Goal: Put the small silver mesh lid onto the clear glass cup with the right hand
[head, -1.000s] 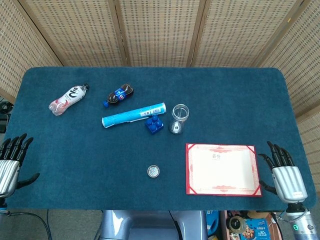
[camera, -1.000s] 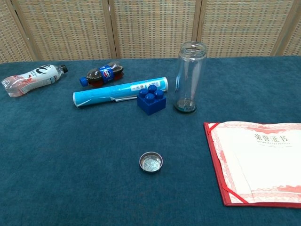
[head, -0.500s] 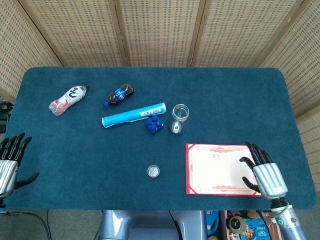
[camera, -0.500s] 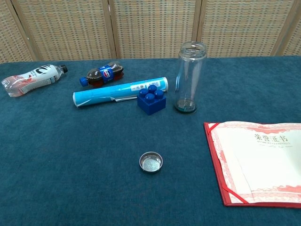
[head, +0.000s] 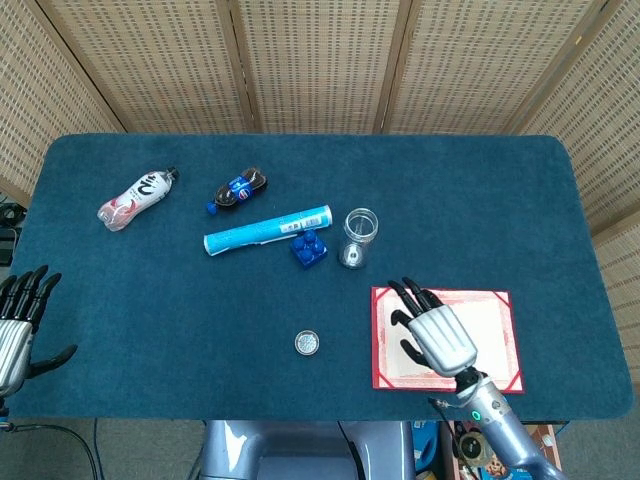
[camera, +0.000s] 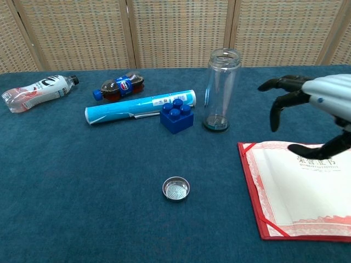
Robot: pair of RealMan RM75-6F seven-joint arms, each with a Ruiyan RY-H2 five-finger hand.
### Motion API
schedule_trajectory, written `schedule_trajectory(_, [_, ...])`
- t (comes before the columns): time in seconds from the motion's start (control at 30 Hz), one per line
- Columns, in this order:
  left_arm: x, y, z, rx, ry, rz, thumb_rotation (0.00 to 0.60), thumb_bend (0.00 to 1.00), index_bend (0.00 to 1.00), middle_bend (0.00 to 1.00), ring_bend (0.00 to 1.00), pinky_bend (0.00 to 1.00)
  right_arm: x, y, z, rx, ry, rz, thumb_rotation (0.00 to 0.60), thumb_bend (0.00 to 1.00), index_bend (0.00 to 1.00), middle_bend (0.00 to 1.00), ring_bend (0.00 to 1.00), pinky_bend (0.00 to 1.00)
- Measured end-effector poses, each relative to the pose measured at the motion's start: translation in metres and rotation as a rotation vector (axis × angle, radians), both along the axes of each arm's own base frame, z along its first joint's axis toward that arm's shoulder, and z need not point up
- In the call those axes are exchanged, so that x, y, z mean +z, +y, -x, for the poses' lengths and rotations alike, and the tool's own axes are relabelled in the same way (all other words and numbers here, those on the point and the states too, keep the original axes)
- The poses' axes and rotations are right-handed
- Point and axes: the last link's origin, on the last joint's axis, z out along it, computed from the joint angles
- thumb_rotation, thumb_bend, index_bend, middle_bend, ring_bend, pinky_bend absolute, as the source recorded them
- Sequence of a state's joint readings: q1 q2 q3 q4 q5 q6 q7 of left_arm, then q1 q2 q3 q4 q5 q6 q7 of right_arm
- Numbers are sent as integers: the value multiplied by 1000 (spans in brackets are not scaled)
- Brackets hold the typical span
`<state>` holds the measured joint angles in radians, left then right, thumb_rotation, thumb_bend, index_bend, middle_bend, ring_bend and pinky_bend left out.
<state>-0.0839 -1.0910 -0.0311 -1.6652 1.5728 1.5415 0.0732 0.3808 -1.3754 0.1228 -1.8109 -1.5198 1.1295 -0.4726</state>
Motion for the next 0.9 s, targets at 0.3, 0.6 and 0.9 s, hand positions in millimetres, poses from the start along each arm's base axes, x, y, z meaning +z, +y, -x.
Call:
schedule_trajectory(0.3, [-1, 1, 0, -6, -5, 12, 600, 179, 0, 0, 0, 0, -58, -23, -34, -30, 21, -99, 600, 555, 470, 165, 0, 305])
schedule_trajectory(0.6, [0, 2, 1, -2, -13, 11, 600, 179, 0, 0, 0, 0, -80, -26, -50, -26, 4, -119, 600, 575, 484, 175, 0, 311])
schedule_trajectory(0.9, [0, 3, 2, -2, -23, 15, 600, 179, 0, 0, 0, 0, -99, -25, -63, -24, -9, -142, 600, 580, 485, 175, 0, 320])
